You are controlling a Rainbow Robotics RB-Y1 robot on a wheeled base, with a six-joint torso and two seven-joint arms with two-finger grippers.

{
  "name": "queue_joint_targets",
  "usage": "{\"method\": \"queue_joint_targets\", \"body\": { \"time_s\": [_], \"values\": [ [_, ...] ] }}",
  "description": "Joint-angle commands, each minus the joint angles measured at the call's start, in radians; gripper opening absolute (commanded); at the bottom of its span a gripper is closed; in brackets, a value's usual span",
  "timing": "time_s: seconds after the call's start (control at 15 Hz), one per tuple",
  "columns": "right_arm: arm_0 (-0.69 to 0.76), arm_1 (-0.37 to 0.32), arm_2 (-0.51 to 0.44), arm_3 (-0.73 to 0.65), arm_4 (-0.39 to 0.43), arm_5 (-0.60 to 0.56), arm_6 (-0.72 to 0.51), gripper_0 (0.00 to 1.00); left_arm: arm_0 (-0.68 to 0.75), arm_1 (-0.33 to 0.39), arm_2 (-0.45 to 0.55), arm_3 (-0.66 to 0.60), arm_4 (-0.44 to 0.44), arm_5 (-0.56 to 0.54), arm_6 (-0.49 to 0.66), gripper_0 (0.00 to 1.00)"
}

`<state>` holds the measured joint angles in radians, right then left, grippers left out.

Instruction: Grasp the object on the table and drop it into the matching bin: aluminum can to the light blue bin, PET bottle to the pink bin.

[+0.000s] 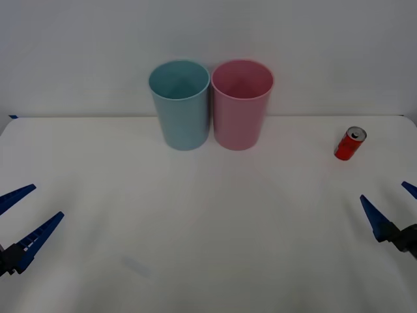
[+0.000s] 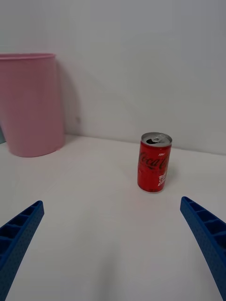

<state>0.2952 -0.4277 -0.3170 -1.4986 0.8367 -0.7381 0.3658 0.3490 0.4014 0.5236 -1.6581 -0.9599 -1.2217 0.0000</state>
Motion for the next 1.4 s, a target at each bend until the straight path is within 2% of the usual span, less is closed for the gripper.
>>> {"method": "queue_joint_targets", "body": {
  "time_s": [0.07,0.33,1.4],
  "values": [
    [-0.074,0.015,0.003,0.075,0.032,0.009,0.013,1.0,0.0,0.0,0.0,0.0,0.0,0.0,0.0,1.0],
    [-0.183,0.047,-0.01,0.187,0.075,0.023,0.032,1.0,0.0,0.0,0.0,0.0,0.0,0.0,0.0,1.0],
    [-0.55,0.061,-0.01,0.595,0.085,0.171,0.131,1.0,0.0,0.0,0.0,0.0,0.0,0.0,0.0,1.0]
  ]
}}
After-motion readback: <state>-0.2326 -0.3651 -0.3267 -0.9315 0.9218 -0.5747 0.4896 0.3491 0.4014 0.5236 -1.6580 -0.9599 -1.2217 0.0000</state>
